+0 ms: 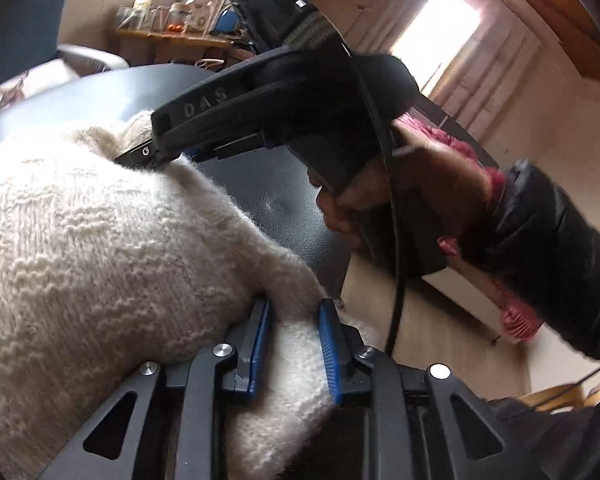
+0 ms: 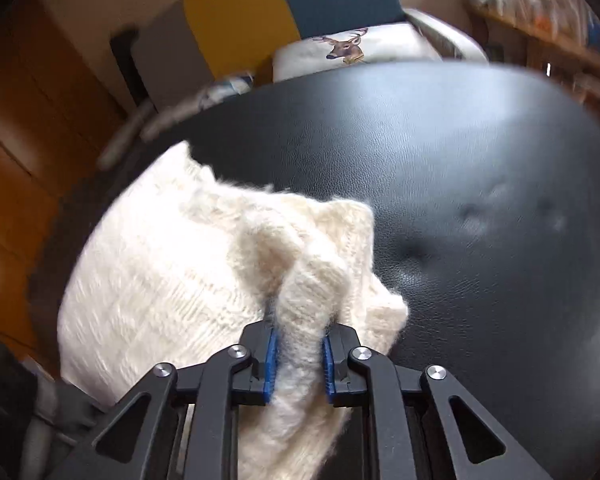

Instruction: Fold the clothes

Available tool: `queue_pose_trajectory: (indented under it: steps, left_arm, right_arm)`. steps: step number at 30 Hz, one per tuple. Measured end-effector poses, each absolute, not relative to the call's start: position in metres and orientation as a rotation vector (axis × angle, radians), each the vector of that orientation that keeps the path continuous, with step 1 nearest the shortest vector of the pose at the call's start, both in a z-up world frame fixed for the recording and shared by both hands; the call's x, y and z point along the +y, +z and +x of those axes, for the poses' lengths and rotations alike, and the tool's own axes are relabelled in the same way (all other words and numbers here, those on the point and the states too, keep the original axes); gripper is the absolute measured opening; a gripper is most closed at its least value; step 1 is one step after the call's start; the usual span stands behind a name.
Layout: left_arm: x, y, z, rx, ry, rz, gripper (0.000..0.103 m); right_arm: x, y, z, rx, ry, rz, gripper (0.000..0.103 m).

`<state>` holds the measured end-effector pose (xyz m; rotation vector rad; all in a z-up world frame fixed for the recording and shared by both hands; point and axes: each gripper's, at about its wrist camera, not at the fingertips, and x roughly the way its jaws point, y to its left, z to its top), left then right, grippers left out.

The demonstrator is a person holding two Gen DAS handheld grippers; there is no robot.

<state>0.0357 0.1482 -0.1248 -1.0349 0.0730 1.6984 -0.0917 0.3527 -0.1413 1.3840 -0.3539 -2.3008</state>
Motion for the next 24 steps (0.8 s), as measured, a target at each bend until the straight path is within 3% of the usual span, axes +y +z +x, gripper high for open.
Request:
queue_pose_trajectory:
  steps: [4, 8, 11, 15, 21, 24]
  left_arm:
    - [0.145, -0.119, 0.052, 0.135, 1.760, -0.990, 0.024]
    - [0.121, -0.097, 0.060, 0.070, 1.815, -0.969, 0.026]
    - [0.084, -0.081, 0.067, -0.006, 1.885, -0.939, 0.028]
    - [0.030, -0.073, 0.081, -0.061, 2.004, -0.926, 0.028]
    - [0.000, -0.081, 0.085, 0.002, 2.071, -0.964, 0.028]
    - [0.000, -0.091, 0.092, 0.039, 2.052, -0.994, 0.028]
  right_arm:
    - [0.357, -0.143, -0.093, -0.365, -2.294, 1.357, 0.017]
    - [0.355, -0.136, -0.091, -0.343, -2.309, 1.352, 0.020]
    - [0.355, -0.128, -0.094, -0.373, -2.310, 1.363, 0.030]
    - [0.351, -0.097, -0.089, -0.283, -2.387, 1.343, 0.059]
    - [0.311, -0.042, -0.095, -0.134, -2.357, 1.187, 0.059]
    - [0.255, -0.043, -0.111, -0.079, -2.196, 1.192, 0.059]
